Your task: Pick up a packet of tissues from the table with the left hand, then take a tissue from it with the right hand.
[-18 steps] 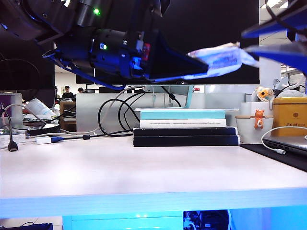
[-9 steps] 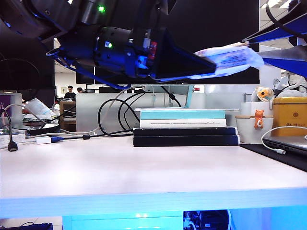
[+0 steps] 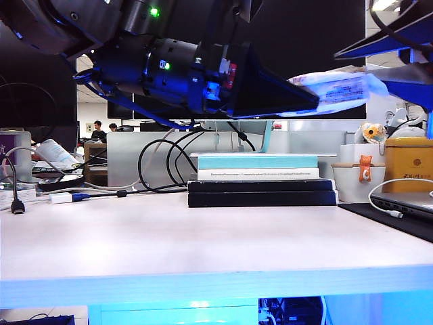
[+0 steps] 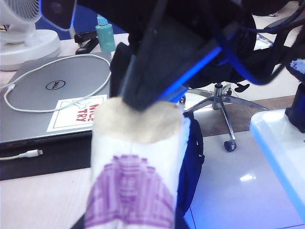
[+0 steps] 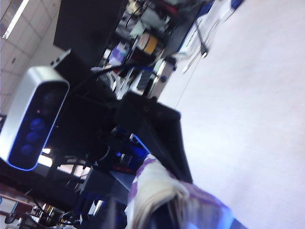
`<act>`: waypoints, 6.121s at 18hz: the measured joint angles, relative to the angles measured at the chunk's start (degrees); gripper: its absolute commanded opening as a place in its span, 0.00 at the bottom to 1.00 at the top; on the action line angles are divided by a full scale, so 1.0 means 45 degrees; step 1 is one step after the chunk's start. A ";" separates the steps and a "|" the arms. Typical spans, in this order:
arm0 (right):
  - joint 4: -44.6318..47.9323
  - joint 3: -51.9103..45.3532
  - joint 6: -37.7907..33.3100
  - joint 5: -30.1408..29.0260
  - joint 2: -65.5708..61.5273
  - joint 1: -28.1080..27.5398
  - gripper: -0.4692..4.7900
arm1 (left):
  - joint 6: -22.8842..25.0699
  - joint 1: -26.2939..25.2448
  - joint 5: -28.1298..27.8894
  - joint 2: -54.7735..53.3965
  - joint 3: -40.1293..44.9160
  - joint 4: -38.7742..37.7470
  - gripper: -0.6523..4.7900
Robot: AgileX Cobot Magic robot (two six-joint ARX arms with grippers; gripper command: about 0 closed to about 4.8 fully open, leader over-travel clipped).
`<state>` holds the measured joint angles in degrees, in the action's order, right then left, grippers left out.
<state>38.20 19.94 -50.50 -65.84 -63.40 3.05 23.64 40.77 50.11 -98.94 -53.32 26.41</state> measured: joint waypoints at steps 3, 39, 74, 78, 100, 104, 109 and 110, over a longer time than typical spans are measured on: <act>0.0073 0.0005 0.0500 0.0185 0.0000 0.0073 0.08 | 0.0005 0.0000 -0.0005 -0.0010 -0.0180 0.0092 0.35; 0.3303 0.2540 0.4410 0.7247 -0.8184 0.0597 0.79 | -0.1778 -0.4201 -0.5158 -0.0321 0.1797 -0.0374 1.00; -0.5557 0.0393 0.8476 1.8525 0.8068 0.0597 0.49 | -0.6309 -1.0137 -0.8607 1.2905 0.8077 -0.0869 0.90; -0.7237 -0.1957 0.8539 1.8627 1.2036 0.0918 0.48 | -0.6319 -1.0137 -0.8714 1.6485 0.9272 -0.1433 0.89; -1.0030 -0.4299 0.9190 1.7660 1.4071 0.1020 0.09 | -0.3934 -1.0132 -0.9583 2.1925 1.1764 -0.7640 0.12; -1.0015 -0.4299 0.9194 1.7267 1.4071 0.1020 0.09 | -0.3774 -1.0137 -0.9491 2.1925 1.1759 -0.7655 0.12; -1.0001 -0.4294 0.9194 1.7262 1.4071 0.1020 0.09 | -0.3978 -1.0137 -0.9471 2.1925 1.1744 -0.7791 0.12; -1.0001 -0.4294 0.9194 1.7262 1.4071 0.1020 0.09 | -0.3978 -1.0137 -0.9471 2.1925 1.1744 -0.7791 0.12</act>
<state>-6.81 0.62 -9.13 11.84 -0.08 7.64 5.74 -4.84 7.49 -0.27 -0.47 -8.64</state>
